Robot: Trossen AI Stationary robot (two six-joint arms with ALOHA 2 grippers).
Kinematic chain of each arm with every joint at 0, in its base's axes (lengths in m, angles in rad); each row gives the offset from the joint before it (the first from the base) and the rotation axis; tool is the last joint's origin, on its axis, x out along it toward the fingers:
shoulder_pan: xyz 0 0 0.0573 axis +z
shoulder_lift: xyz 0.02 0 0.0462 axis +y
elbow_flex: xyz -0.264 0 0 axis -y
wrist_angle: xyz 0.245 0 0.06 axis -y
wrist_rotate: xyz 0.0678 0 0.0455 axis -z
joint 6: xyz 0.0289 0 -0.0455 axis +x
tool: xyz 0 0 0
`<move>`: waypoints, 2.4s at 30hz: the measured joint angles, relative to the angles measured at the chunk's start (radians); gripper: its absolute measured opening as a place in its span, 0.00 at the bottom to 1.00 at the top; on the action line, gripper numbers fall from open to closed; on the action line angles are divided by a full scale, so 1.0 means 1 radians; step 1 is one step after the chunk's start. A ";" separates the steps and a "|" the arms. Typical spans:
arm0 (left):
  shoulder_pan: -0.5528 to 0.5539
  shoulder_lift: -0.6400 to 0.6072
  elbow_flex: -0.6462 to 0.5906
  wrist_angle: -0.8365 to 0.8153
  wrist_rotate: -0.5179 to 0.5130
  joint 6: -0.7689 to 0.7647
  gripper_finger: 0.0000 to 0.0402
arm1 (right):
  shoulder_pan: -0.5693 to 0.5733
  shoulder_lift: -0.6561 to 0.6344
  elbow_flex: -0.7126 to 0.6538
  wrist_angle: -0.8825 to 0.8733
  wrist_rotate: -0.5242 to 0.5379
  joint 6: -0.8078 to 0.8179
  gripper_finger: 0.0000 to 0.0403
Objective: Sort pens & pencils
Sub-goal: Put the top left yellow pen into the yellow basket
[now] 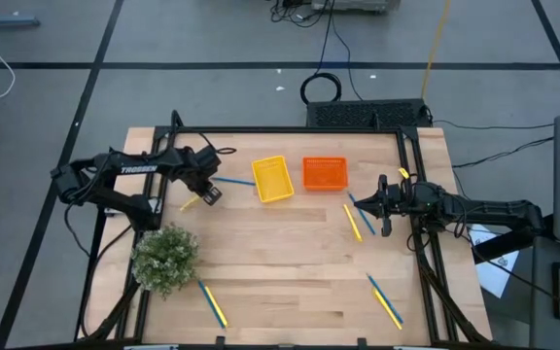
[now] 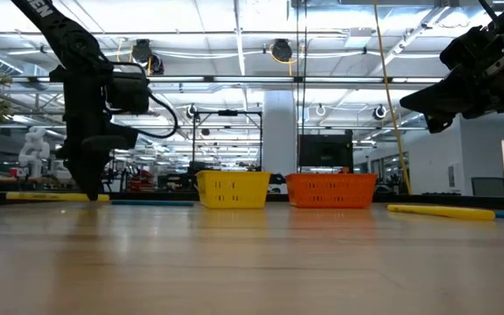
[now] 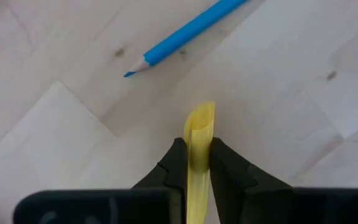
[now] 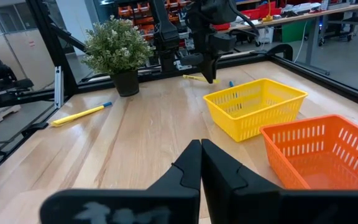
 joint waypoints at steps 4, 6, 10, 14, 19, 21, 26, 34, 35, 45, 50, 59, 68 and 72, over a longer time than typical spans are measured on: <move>-0.014 -0.001 0.001 0.035 0.017 -0.003 0.11 | 0.000 0.000 0.000 0.000 0.000 0.000 0.00; -0.020 -0.001 0.002 0.049 0.029 -0.004 0.11 | 0.000 0.000 0.000 0.000 0.000 0.000 0.00; -0.031 -0.002 0.017 0.045 0.037 -0.012 0.11 | 0.000 0.000 0.000 0.000 0.000 0.000 0.00; -0.048 -0.002 0.046 0.045 0.048 -0.017 0.11 | 0.000 0.000 0.000 0.000 0.000 0.000 0.00; -0.077 -0.002 0.095 0.056 0.051 -0.015 0.11 | 0.000 0.000 0.000 0.000 0.000 0.000 0.00; -0.094 -0.002 0.117 0.089 0.051 -0.015 0.11 | 0.000 0.000 0.000 0.000 0.000 0.000 0.00; -0.146 -0.002 0.177 0.194 0.047 0.005 0.11 | 0.000 0.000 0.000 0.000 0.000 0.000 0.00; -0.222 -0.002 0.225 0.414 0.036 0.034 0.11 | 0.000 0.000 0.000 0.000 0.000 0.000 0.00; -0.232 -0.002 0.225 0.450 0.036 0.040 0.11 | 0.000 0.000 0.000 0.000 0.000 0.000 0.00; -0.322 -0.003 0.225 0.738 0.036 0.085 0.11 | 0.000 0.000 0.000 0.000 0.000 0.000 0.00; -0.358 -0.037 0.228 0.851 0.044 0.099 0.11 | 0.000 0.000 0.000 0.000 0.000 0.000 0.00; -0.408 -0.187 0.227 0.847 0.011 0.134 0.11 | 0.000 0.000 0.000 0.000 0.000 0.000 0.00; -0.431 -0.237 0.226 0.823 -0.035 0.157 0.11 | 0.000 0.000 0.000 0.000 0.000 0.000 0.00; -0.434 -0.237 0.226 0.822 -0.035 0.158 0.11 | 0.000 0.000 0.000 0.000 0.000 0.000 0.00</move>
